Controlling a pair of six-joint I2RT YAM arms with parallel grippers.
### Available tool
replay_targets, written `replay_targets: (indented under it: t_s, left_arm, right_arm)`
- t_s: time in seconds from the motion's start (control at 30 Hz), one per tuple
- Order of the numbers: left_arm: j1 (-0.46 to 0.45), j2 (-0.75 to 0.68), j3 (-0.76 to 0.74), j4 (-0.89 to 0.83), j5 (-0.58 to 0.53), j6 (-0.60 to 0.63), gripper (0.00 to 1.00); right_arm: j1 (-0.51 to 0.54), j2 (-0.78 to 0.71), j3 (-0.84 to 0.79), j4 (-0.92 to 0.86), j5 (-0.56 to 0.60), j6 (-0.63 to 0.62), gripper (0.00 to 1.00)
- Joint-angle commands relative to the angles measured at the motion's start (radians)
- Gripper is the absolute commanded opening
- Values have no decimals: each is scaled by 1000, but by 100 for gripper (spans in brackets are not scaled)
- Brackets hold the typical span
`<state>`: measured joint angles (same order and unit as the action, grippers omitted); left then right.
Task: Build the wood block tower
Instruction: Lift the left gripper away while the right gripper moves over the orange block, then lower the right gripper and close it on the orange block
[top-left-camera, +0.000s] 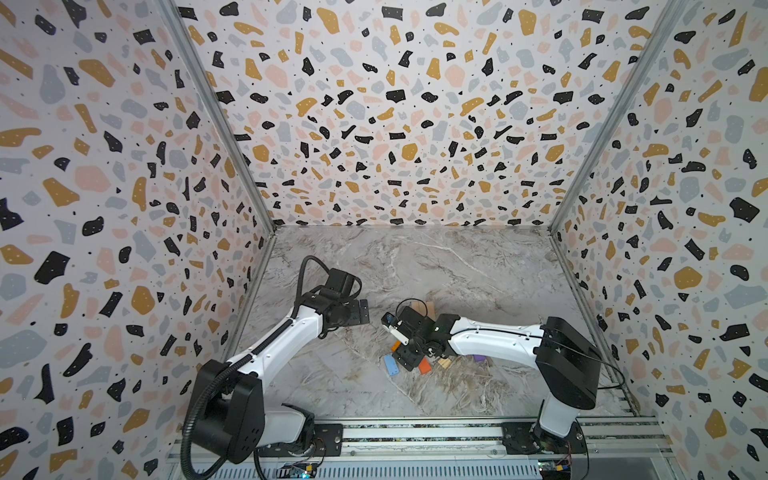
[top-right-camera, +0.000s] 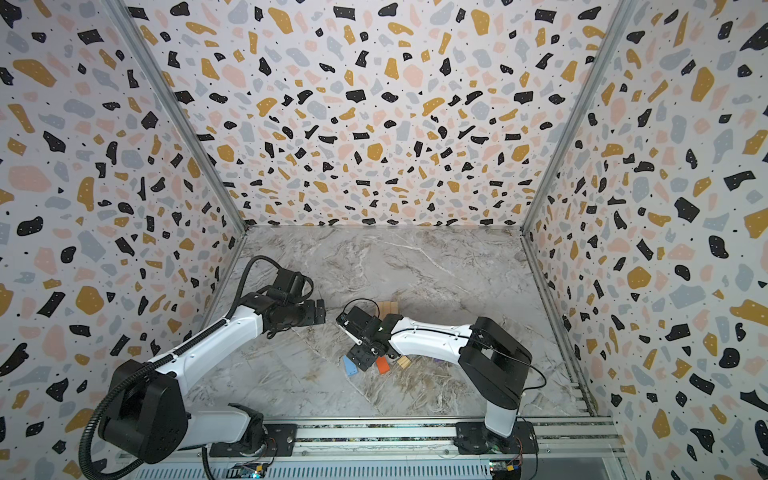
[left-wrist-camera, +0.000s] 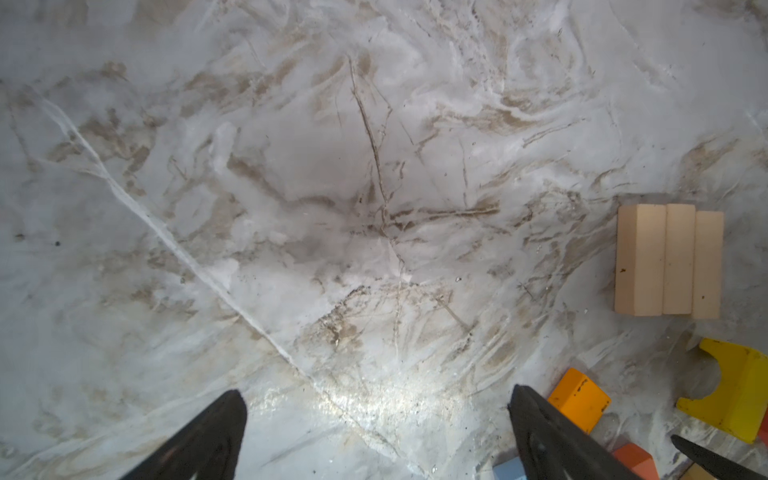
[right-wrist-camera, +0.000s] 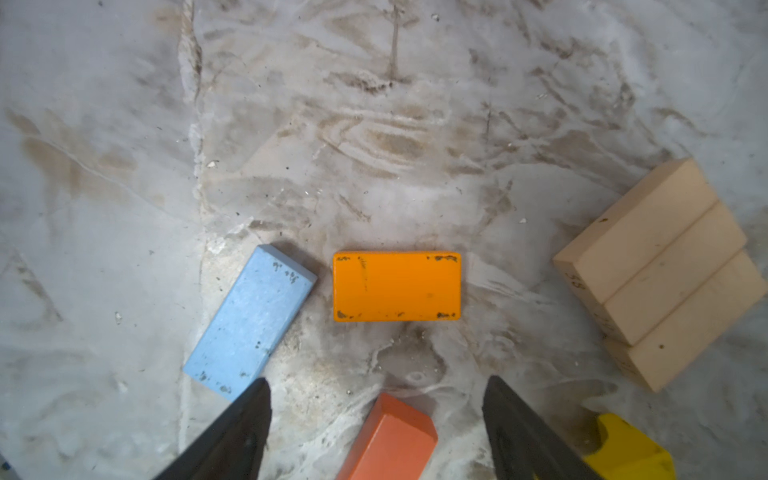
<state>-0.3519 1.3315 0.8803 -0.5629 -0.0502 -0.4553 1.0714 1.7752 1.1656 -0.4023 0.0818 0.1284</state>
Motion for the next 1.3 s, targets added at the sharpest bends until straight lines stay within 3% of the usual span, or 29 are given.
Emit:
replay_targets:
  t_s: [0.0, 0.37, 0.93, 1.27]
  left_arm:
    - [8, -20, -15, 26, 18, 9, 100]
    - [12, -29, -26, 31, 19, 14, 100]
    - [13, -22, -23, 24, 21, 21, 100]
    - [14, -22, -24, 26, 26, 21, 100]
  right_arm:
    - [2, 10, 3, 19, 5, 0, 80]
    - [-15, 94, 70, 38, 34, 4, 74]
    - [-57, 158, 139, 33, -19, -4, 72]
    - [-64, 181, 158, 19, -17, 11, 66]
